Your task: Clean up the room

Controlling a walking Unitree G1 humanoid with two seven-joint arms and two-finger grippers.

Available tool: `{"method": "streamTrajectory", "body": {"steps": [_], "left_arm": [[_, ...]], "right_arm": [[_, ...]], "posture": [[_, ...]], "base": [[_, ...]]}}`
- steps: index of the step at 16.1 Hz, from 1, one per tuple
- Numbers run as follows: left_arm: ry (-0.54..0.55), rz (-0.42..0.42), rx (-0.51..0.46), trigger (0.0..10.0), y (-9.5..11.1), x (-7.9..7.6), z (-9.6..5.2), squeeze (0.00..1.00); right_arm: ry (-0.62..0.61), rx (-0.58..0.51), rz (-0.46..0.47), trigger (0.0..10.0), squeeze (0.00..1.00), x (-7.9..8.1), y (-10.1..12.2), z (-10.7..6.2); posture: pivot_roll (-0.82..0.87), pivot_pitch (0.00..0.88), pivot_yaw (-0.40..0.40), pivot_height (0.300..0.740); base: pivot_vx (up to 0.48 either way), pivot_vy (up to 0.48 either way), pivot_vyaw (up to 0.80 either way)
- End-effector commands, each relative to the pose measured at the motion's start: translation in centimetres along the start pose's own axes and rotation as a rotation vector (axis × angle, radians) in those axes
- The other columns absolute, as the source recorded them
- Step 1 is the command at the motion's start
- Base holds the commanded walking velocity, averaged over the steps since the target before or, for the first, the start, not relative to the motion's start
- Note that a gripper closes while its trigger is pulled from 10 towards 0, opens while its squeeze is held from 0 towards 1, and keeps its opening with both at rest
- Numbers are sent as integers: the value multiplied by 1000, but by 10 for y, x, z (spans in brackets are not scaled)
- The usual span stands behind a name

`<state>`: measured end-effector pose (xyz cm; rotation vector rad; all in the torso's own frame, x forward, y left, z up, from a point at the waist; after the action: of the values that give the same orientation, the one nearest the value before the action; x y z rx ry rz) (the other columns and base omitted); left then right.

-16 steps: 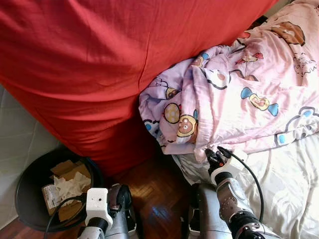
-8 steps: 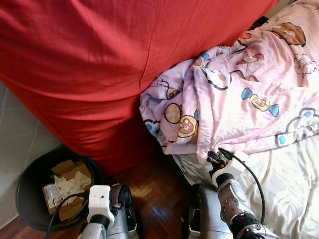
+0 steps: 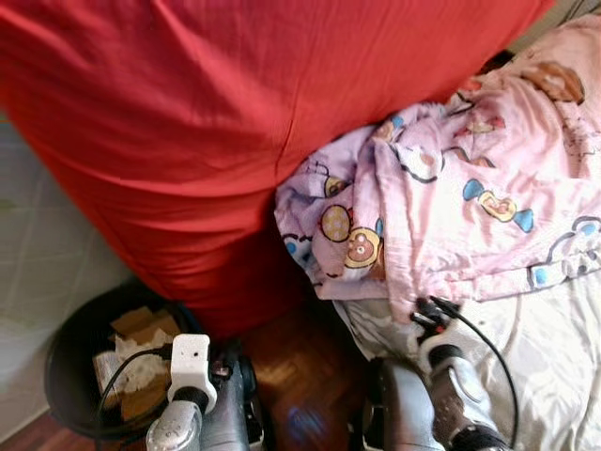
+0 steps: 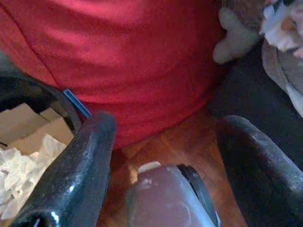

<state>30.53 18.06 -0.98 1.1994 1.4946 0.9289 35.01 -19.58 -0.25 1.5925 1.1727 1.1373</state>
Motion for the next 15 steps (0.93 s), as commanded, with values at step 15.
{"method": "streamTrajectory", "body": {"steps": [15], "left_arm": [[196,-82,258,10000,-69,49,-24,0]], "right_arm": [[-61,-43,-79,10000,0,-15,6,-5]], "posture": [[-41,43,23,740]], "base": [[0,0,0]]}}
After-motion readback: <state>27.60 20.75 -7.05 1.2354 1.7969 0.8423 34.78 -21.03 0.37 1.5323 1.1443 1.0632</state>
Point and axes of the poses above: a point about 5 cm out from each wrist's last joint towards the gripper, its own z axis pointing out of the wrist towards the gripper, its own y axis along the axis of the wrist's last joint, x = y × z, the point moved 6 cm from there along z, pointing out of the wrist towards the gripper, and after that the axes turned 14 degrees about -z, right-handed, at the moved point
